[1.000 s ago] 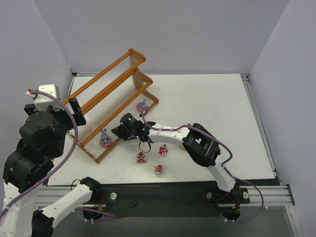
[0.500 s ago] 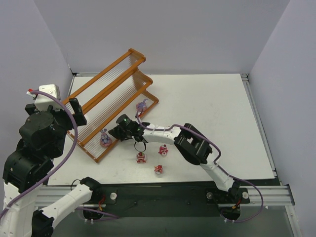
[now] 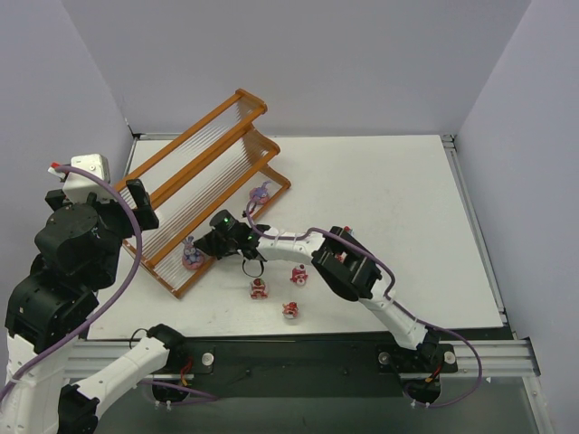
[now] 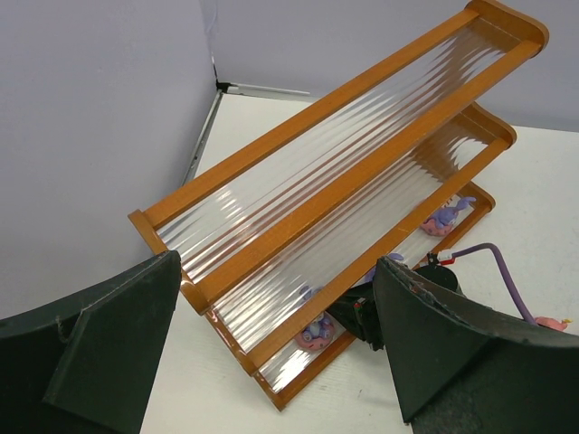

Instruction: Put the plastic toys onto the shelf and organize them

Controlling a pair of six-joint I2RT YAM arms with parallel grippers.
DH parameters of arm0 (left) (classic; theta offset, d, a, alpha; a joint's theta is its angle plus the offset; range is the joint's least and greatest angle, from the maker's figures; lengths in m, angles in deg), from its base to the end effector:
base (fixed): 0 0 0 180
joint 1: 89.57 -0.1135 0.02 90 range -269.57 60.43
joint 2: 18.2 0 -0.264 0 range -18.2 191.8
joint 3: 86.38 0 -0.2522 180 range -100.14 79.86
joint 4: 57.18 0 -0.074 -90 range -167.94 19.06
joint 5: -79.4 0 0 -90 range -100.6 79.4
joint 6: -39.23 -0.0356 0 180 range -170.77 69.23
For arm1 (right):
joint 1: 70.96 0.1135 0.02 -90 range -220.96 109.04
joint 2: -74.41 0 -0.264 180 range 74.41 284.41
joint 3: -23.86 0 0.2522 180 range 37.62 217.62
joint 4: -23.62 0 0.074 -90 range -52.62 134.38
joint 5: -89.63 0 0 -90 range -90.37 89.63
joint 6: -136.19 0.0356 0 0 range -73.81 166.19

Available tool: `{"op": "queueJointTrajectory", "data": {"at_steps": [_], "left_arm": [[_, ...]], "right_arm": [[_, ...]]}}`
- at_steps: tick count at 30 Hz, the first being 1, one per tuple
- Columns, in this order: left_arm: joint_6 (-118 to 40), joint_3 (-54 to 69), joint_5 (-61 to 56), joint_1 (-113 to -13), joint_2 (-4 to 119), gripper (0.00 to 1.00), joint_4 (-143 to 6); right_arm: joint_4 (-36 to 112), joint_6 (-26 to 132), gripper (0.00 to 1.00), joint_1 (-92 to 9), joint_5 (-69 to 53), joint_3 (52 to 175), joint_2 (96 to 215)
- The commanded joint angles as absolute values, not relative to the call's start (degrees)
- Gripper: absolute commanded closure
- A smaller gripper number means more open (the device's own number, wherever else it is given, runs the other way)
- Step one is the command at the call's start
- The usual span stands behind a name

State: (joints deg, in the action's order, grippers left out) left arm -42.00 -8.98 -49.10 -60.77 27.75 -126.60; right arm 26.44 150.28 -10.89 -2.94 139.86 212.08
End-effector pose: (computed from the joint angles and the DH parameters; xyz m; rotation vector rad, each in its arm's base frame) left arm 0.0759 -0.0164 0.4914 -0.1695 1.7380 0.1235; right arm 0.2727 0.4768 0.1527 0.9220 2.3793 1.6337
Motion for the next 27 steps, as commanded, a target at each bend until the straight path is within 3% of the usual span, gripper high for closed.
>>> {"op": "queueJointTrajectory", "data": {"at_steps": [1, 14, 27], "left_arm": [[-41.9, -8.73, -49.27, -60.57, 27.5, 0.03, -123.59], [-41.81, -8.2, -49.19, -60.57, 27.32, 0.03, -123.33], [-41.98, -8.73, -49.1, -60.57, 27.68, 0.03, -123.41]], "right_arm": [[24.46, 151.39, 1.0, -10.49, -4.85, 142.74, 212.57], [22.96, 152.63, 1.0, -10.31, -8.98, 144.85, 215.12], [21.38, 150.87, 1.0, -11.72, -6.44, 142.39, 210.12]]}}
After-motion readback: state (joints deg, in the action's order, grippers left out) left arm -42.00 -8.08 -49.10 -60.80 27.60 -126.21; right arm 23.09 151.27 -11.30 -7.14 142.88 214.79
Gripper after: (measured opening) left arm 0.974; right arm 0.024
